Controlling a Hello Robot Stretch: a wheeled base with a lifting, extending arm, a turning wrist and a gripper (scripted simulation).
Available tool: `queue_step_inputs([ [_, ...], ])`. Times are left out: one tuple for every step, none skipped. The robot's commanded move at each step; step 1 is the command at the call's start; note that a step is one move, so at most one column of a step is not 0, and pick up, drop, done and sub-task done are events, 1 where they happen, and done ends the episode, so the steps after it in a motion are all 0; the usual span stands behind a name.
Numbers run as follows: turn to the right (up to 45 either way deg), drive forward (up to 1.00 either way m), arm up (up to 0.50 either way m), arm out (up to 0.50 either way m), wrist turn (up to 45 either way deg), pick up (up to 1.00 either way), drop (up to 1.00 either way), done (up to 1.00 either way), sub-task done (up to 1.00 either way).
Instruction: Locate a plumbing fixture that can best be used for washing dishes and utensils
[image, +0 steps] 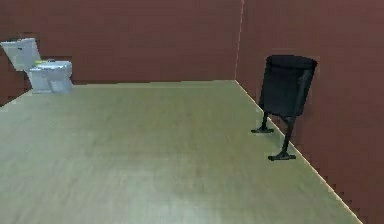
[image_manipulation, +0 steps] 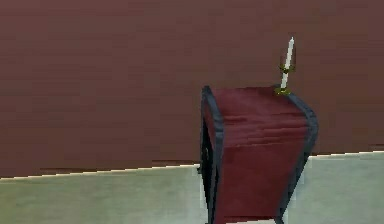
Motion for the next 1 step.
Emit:
queue_step_inputs([
  [3.0,0.0,0.0,0.0,0.0,0.0,0.0,0.0,0.0],
])
